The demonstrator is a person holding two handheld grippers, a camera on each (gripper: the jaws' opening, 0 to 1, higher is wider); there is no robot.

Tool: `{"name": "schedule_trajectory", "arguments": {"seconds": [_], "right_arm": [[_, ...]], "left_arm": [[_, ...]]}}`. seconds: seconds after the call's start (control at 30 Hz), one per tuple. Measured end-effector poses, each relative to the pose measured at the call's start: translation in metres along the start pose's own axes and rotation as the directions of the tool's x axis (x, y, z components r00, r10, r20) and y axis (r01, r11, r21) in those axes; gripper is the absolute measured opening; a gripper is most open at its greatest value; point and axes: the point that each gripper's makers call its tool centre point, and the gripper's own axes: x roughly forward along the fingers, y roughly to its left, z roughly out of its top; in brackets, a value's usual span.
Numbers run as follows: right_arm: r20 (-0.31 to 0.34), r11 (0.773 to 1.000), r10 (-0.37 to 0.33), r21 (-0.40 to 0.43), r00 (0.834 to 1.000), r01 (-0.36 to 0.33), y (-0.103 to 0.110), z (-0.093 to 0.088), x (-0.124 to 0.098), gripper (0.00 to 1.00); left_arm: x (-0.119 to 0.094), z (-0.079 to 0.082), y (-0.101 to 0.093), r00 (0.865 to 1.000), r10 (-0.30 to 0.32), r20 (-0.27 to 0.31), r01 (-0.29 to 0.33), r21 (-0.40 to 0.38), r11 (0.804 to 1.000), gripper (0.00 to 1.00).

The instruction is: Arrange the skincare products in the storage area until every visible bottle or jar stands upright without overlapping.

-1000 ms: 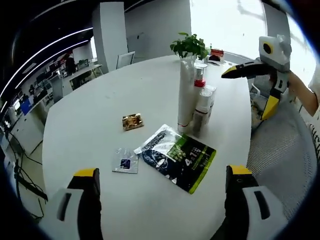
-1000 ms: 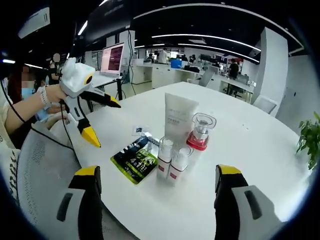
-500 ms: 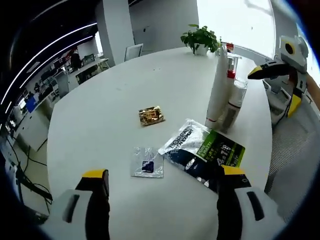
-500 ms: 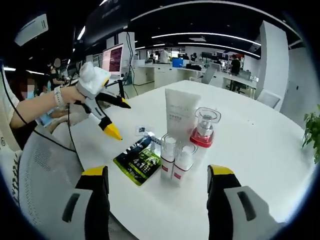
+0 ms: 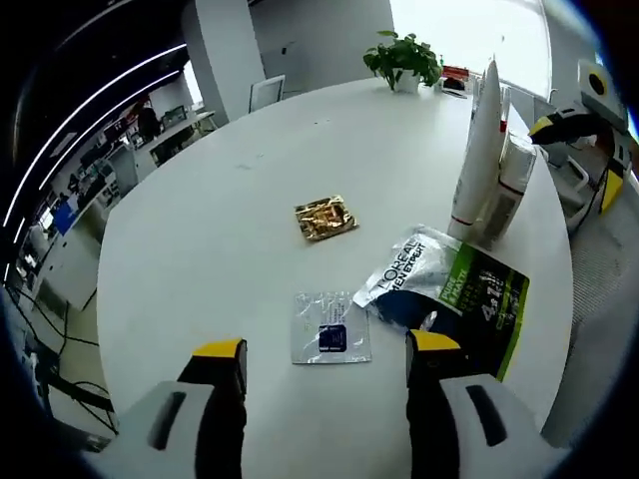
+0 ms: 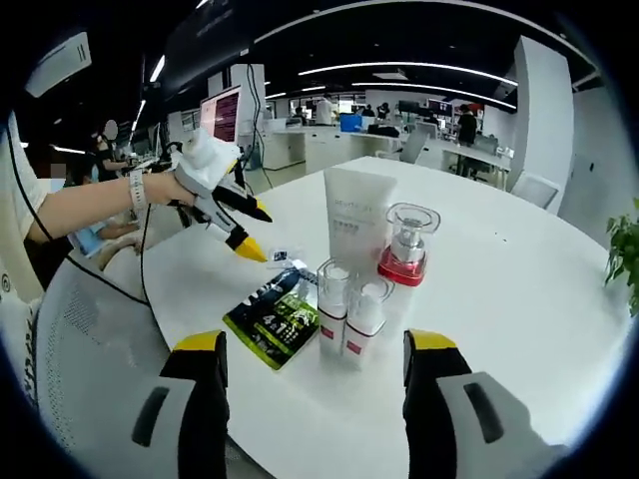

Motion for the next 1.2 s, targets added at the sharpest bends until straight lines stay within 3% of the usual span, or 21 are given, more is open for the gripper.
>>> {"name": "schedule_trajectory", "arguments": {"seconds": [0.5,0.63,0.83,1.0,1.2], "right_arm": [[-0.028,0.998,-0.013,0.057,1.000,0.015,-0.002,-0.014,0.004,0.71],[-0.038,0.998,-0.011,0.061,0.999,0.014,-0.002,-0.017,0.003,0.71],[-0.035,0.997,-0.016,0.071,0.999,0.019,-0.005,-0.018,0.003,0.70],[-0.032,0.997,-0.017,0.081,0.999,0.019,-0.006,-0.019,0.003,0.70],[-0.027,0.995,-0.021,0.094,0.999,0.024,-0.008,-0.020,0.002,0.69]], "left_arm": [[0.022,-0.004,-0.010,0.995,-0.065,-0.073,0.068,0.039,0.997,0.49],[0.025,0.000,-0.015,0.995,-0.062,-0.077,0.067,0.055,0.996,0.54],[0.031,-0.001,-0.011,0.993,-0.072,-0.091,0.078,0.065,0.995,0.52],[0.036,-0.001,-0.008,0.990,-0.094,-0.103,0.099,0.046,0.994,0.49],[0.034,-0.003,-0.019,0.982,-0.149,-0.118,0.152,0.014,0.988,0.39]]}}
